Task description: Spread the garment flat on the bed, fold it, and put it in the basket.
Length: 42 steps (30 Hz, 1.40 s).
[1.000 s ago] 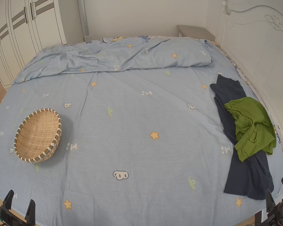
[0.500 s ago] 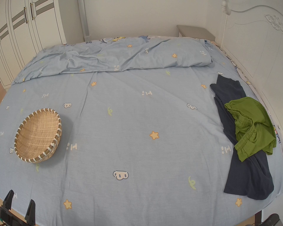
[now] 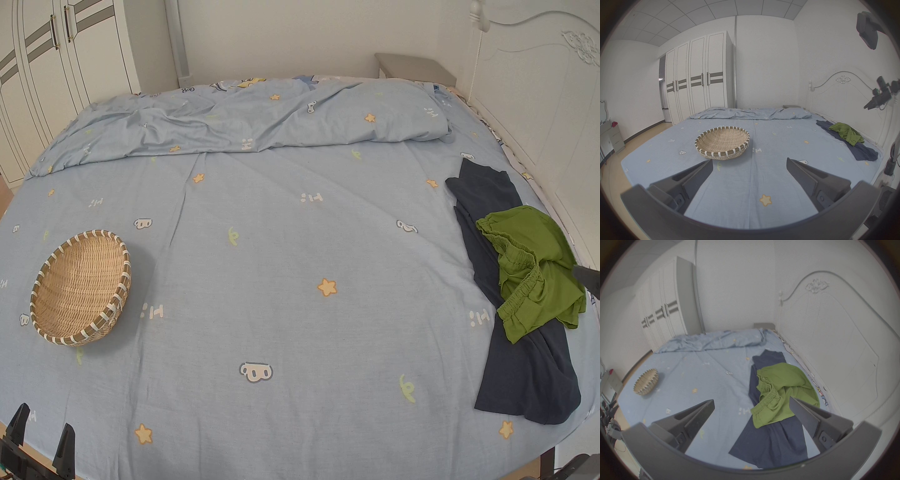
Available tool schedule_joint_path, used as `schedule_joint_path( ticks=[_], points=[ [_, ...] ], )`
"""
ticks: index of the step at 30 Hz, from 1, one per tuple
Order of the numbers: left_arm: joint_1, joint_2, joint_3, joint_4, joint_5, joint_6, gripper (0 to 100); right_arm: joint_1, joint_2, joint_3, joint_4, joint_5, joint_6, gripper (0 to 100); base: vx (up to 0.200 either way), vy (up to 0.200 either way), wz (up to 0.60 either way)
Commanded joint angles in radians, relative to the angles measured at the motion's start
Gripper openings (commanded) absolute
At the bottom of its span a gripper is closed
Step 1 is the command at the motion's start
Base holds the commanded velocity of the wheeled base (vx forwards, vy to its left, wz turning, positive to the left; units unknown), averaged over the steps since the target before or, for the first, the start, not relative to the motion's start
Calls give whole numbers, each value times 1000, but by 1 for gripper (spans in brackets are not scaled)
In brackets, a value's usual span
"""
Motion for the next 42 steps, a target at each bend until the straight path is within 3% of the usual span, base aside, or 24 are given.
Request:
schedule_joint_path(
  ticks=[1, 10, 42],
  points=[
    [0, -16, 18, 0, 0, 1, 100, -34, 510, -211, -35, -113, -29, 100, 0, 0, 0],
    [0, -16, 18, 0, 0, -1, 100, -11, 752, -342, -126, -236, -49, 100, 0, 0, 0],
    [0, -16, 18, 0, 0, -1, 100, -8, 1013, -537, -116, -242, -67, 100, 0, 0, 0]
  ],
)
